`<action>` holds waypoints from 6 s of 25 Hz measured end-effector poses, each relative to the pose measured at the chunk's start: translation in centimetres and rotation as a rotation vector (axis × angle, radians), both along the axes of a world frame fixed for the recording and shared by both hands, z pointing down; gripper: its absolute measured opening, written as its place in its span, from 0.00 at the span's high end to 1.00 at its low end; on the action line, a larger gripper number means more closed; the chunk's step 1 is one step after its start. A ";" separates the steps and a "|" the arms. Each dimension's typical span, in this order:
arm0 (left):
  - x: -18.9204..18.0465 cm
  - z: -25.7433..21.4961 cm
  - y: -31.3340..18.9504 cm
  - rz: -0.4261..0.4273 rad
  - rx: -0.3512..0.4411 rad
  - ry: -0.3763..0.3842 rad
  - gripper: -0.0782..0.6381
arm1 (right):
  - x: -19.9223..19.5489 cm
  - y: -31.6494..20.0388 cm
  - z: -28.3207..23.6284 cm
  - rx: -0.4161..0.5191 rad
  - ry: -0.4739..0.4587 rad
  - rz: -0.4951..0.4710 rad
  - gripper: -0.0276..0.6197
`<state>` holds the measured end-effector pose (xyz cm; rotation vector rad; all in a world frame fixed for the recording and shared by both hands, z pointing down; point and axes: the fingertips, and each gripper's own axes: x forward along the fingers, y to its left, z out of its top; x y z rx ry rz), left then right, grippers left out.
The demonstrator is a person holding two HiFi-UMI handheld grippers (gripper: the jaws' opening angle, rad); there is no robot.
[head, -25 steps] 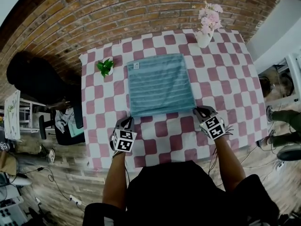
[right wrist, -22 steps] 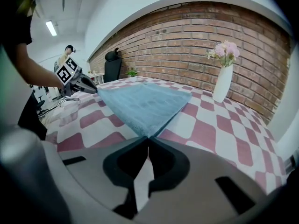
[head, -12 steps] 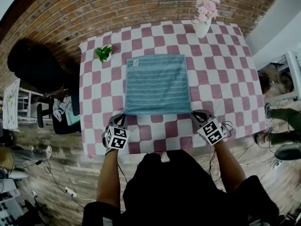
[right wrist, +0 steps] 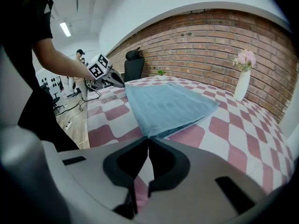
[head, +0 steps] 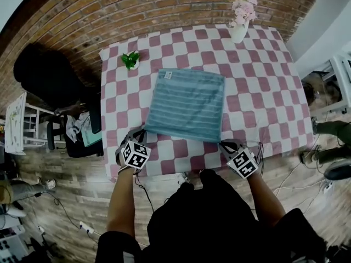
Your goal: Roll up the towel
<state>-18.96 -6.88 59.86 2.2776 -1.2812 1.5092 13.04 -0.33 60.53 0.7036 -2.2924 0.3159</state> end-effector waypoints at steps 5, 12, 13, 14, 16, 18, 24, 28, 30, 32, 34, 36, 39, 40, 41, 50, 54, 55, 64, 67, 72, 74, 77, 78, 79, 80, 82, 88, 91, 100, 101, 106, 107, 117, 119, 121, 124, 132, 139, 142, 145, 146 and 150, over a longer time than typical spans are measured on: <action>-1.3 0.4 1.9 0.045 0.000 -0.016 0.88 | -1.3 2.2 0.1 -0.010 0.012 0.019 0.95; -2.6 1.5 5.0 0.059 -0.006 -0.010 0.88 | -2.6 5.8 0.9 -0.039 0.014 0.042 0.95; -2.8 1.7 5.3 0.065 -0.007 -0.013 0.88 | -2.8 6.3 1.0 -0.041 0.013 0.045 0.95; -3.1 1.9 5.6 0.070 -0.009 -0.017 0.88 | -3.1 6.7 1.1 -0.042 0.012 0.048 0.95; -3.6 2.2 6.1 0.078 -0.011 -0.020 0.88 | -3.6 7.6 1.3 -0.043 0.011 0.054 0.95; -3.7 2.4 6.4 0.086 -0.005 -0.022 0.88 | -4.0 8.1 1.6 -0.038 0.016 0.061 0.95; -4.1 2.4 7.3 0.056 0.048 -0.011 0.70 | -3.9 8.8 1.6 -0.001 0.033 0.096 0.85; -2.7 0.6 8.7 0.040 0.079 0.064 0.42 | -2.9 9.0 0.0 0.042 0.030 0.121 0.70; -0.7 -0.5 9.5 0.066 0.095 0.103 0.42 | -2.2 8.3 -1.1 0.079 0.035 0.136 0.69; 2.0 -1.4 10.3 0.110 0.104 0.138 0.43 | -1.4 7.3 -2.2 0.111 0.038 0.152 0.69; 5.3 -2.2 11.0 0.165 0.110 0.168 0.46 | -0.5 6.1 -2.9 0.133 0.040 0.166 0.69; 8.3 -2.8 11.5 0.213 0.109 0.194 0.47 | 0.3 4.7 -3.5 0.150 0.041 0.170 0.69; 12.6 -3.0 12.5 0.276 0.087 0.216 0.50 | 1.4 2.6 -4.0 0.176 0.050 0.139 0.69; 14.0 -2.8 12.8 0.296 0.077 0.218 0.51 | 1.8 1.9 -4.0 0.186 0.056 0.118 0.69; 15.3 -2.7 13.2 0.309 0.068 0.221 0.51 | 2.2 1.3 -4.0 0.194 0.064 0.094 0.70; 24.5 -0.9 13.9 0.324 0.013 0.210 0.55 | 6.1 -3.9 -3.6 0.212 0.072 -0.043 0.70; 27.3 0.4 14.3 0.347 -0.001 0.169 0.57 | 7.6 -4.8 -3.2 0.206 0.051 -0.066 0.70; 27.7 0.6 14.3 0.345 -0.005 0.161 0.57 | 7.8 -4.9 -3.0 0.202 0.045 -0.076 0.70; 28.9 1.8 12.7 0.234 -0.054 0.097 0.84 | 9.0 -5.7 -2.8 0.189 0.000 -0.148 0.70; 28.6 1.4 12.2 0.189 -0.068 0.083 0.87 | 9.4 -5.9 -2.6 0.185 0.005 -0.185 0.70; 28.3 -1.0 11.0 0.118 -0.039 0.111 0.88 | 7.8 -4.0 -1.9 0.164 -0.031 -0.343 0.69; 27.7 -2.4 10.3 0.078 -0.013 0.126 0.88 | 6.5 -2.5 -1.6 0.173 -0.043 -0.443 0.65; 27.0 -4.4 9.1 0.035 0.027 0.135 0.88 | 4.2 -0.7 -1.2 0.237 -0.033 -0.574 0.56; 26.8 -4.9 8.8 0.025 0.038 0.136 0.88 | 3.4 -0.3 -1.1 0.266 -0.032 -0.604 0.53; 26.7 -5.4 8.6 0.018 0.048 0.136 0.88 | 2.5 0.1 -1.1 0.294 -0.033 -0.628 0.49; 26.5 -5.8 8.5 0.012 0.057 0.134 0.88 | 1.6 0.2 -1.0 0.323 -0.033 -0.646 0.46; 26.2 -6.5 8.3 0.005 0.073 0.129 0.88 | -0.1 0.0 -0.9 0.388 -0.019 -0.663 0.40; 26.0 -7.8 8.0 -0.013 0.103 0.138 0.88 | -3.5 -3.1 -0.3 0.553 0.043 -0.662 0.29; 26.0 -8.2 8.1 -0.014 0.110 0.143 0.88 | -4.5 -4.5 0.7 0.582 0.103 -0.696 0.29; 25.2 -9.8 8.0 -0.010 0.137 0.168 0.88 | -2.2 -12.1 1.6 0.551 0.190 -0.601 0.48; 25.1 -10.1 8.0 -0.006 0.139 0.172 0.88 | -1.8 -13.0 1.6 0.546 0.202 -0.585 0.50; 24.8 -11.2 7.7 0.001 0.154 0.198 0.88 | -1.0 -16.7 1.8 0.556 0.253 -0.544 0.55; 24.8 -11.4 7.6 0.001 0.157 0.201 0.88 | -0.9 -17.3 1.8 0.565 0.266 -0.548 0.55; 23.7 -12.1 7.0 -0.004 0.175 0.230 0.88 | -0.5 -21.3 2.3 0.613 0.399 -0.629 0.66; 23.4 -12.1 7.0 -0.009 0.176 0.235 0.88 | -0.2 -21.9 2.4 0.626 0.433 -0.646 0.68; 23.1 -11.9 7.0 -0.019 0.173 0.239 0.88 | 0.1 -22.2 2.5 0.648 0.463 -0.670 0.76; 22.4 -11.3 7.2 -0.043 0.160 0.248 0.88 | 0.2 -22.4 2.2 0.695 0.493 -0.715 0.89; 19.8 -9.4 7.7 -0.143 0.155 0.250 0.88 | -2.8 -24.0 -0.9 0.811 0.554 -0.876 0.91; 15.5 -7.7 7.8 -0.264 0.156 0.247 0.88 | -10.0 -25.4 -3.9 0.938 0.586 -1.040 0.91; 13.2 -6.5 7.7 -0.309 0.153 0.242 0.88 | -13.3 -25.8 -4.0 0.959 0.593 -1.101 0.91; 10.8 -5.2 7.2 -0.339 0.143 0.236 0.88 | -16.2 -26.2 -4.0 0.972 0.605 -1.148 0.91; 9.8 -4.8 7.0 -0.351 0.141 0.234 0.88 | -17.2 -26.4 -3.9 0.977 0.612 -1.163 0.91; 5.8 -4.0 6.7 -0.414 0.139 0.229 0.88 | -21.1 -26.7 -3.0 0.987 0.635 -1.218 0.91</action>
